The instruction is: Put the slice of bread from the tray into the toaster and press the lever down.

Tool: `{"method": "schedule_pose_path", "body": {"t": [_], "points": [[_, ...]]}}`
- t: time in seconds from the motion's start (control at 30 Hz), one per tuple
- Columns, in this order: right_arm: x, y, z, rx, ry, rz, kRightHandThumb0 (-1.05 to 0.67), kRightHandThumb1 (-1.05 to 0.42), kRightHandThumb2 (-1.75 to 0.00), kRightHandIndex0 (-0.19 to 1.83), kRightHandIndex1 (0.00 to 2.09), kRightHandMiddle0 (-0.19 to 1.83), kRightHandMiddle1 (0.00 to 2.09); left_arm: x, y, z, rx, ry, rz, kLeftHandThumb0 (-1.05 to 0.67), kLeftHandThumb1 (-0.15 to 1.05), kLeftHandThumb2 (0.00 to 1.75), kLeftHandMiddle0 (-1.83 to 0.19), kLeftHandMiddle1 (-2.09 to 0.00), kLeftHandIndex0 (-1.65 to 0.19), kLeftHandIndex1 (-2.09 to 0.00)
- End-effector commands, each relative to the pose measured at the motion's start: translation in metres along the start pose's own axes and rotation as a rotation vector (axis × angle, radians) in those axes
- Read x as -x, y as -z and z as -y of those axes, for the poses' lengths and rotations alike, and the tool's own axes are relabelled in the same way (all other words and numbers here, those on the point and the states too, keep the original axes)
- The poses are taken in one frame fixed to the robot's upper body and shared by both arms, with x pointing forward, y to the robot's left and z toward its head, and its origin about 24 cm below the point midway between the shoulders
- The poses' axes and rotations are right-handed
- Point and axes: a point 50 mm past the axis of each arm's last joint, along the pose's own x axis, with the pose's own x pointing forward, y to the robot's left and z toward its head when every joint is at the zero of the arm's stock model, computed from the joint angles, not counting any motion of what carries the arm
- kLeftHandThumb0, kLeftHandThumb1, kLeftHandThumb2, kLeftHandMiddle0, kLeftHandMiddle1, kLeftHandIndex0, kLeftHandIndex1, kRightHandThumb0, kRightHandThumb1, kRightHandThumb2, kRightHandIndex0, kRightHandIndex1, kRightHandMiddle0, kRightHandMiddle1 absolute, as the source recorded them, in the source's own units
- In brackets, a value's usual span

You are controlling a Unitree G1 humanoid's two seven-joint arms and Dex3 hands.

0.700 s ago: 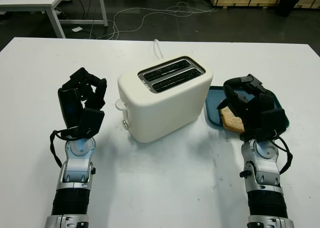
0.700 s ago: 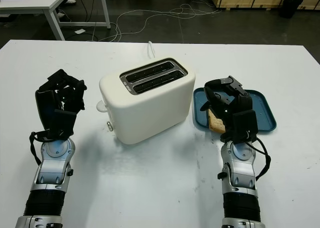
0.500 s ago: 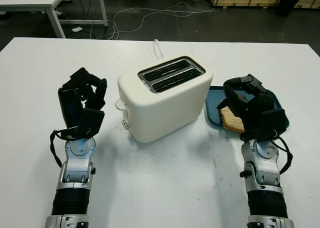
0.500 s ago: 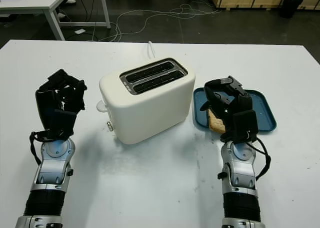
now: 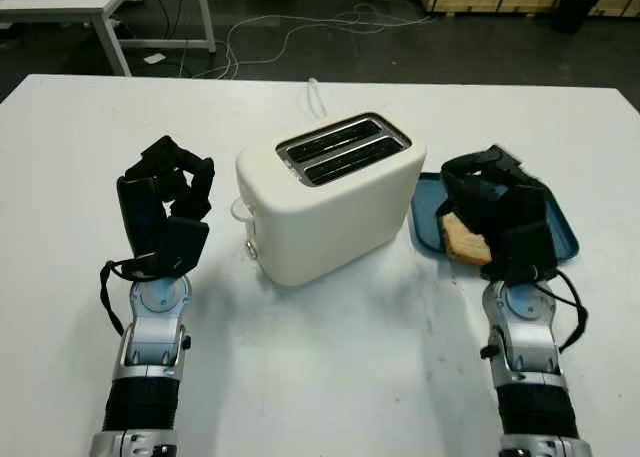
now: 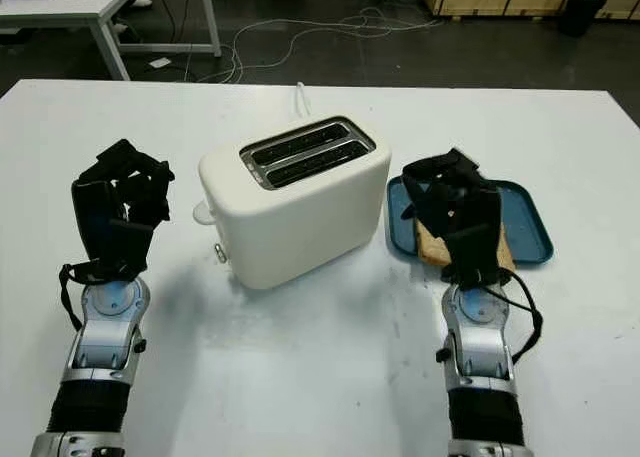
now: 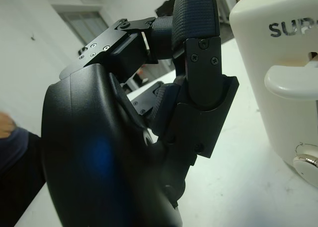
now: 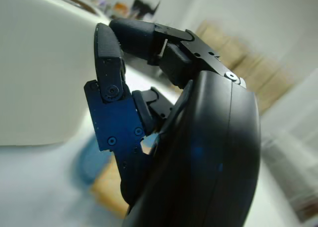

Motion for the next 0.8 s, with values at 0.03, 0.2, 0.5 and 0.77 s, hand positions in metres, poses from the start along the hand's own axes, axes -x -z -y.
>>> {"method": "schedule_pose_path", "body": {"t": [0.03,0.2,0.5,0.77], "points": [[0.008,-0.013,0.022,0.303,-0.064,0.133,-0.48,-0.89,-0.01,0.66,0.92,0.8,0.36,-0.006,-0.005,-0.005,-0.034,0.025,0.037,-0.83,0.84,0.57,-1.27,-1.6,-0.98,-1.5],[0.022,-0.019,0.039,0.603,-0.194,0.139,-0.52,-0.83,0.0,0.55,0.37,0.67,0.02,-0.01,-0.009,-0.014,-0.061,0.041,0.059,-0.81,0.85,0.53,-1.23,-1.58,-0.96,-1.47],[0.03,-0.006,0.042,0.875,-0.406,-0.031,-0.66,-0.83,0.0,0.35,0.04,0.36,0.0,-0.012,-0.011,-0.016,-0.069,0.044,0.061,-0.79,0.82,0.54,-1.22,-1.6,-0.99,-1.44],[0.031,0.015,0.035,0.93,-0.54,-0.209,-0.8,-0.8,0.0,0.13,0.0,0.16,0.0,-0.011,-0.01,-0.014,-0.073,0.044,0.063,-0.8,0.83,0.55,-1.21,-1.61,-0.96,-1.47]]}}
